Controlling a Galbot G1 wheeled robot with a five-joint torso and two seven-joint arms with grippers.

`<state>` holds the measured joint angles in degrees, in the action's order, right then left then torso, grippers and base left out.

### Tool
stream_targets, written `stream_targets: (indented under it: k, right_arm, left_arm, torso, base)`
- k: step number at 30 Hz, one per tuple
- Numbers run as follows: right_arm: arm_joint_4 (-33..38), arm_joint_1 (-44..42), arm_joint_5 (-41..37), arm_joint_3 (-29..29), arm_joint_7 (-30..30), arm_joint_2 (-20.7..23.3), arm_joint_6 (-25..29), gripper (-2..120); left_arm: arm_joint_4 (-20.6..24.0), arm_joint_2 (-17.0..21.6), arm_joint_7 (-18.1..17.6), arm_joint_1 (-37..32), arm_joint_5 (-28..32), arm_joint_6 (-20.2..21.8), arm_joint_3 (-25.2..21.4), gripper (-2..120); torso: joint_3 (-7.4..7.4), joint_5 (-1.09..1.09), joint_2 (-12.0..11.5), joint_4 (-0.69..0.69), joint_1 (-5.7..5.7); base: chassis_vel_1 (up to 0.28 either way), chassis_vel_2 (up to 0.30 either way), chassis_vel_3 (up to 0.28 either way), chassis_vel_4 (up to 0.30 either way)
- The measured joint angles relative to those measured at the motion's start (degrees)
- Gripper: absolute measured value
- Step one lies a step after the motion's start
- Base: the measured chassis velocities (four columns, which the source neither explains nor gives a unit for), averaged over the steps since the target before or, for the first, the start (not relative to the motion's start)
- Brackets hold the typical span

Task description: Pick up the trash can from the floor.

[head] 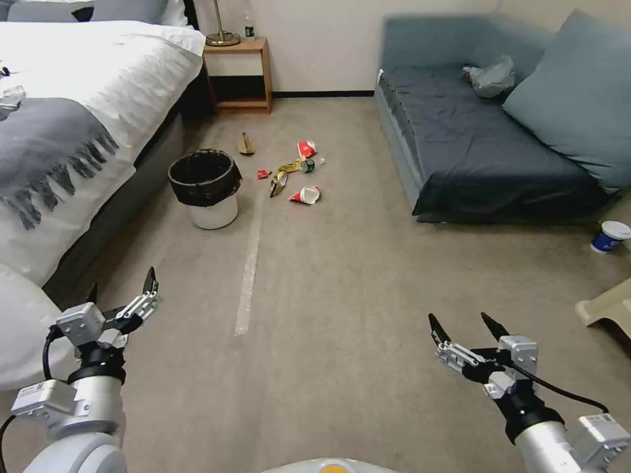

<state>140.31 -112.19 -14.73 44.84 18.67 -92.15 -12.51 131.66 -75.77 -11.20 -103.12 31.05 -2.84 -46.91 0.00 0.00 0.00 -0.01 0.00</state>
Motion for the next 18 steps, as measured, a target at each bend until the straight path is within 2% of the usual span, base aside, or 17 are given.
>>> stream_targets:
  k: [7, 18]
  right_arm:
    - [0.0, 0.0, -0.2, 0.5, 0.1, 0.0, 0.1, 100]
    - [0.0, 0.2, -0.6, 0.7, 0.2, 0.0, 0.1, 100]
  left_arm:
    - [0.0, -0.2, 0.6, 0.0, 0.1, -0.1, 0.0, 100]
    - [0.1, -0.4, 1.3, 0.0, 0.1, -0.2, 0.0, 100]
  torso:
    - [0.0, 0.0, 0.0, 0.0, 0.0]
    - [0.0, 0.0, 0.0, 0.0, 0.0]
  base:
    - [0.024, 0.022, 0.021, 0.025]
    - [0.094, 0.085, 0.09, 0.093]
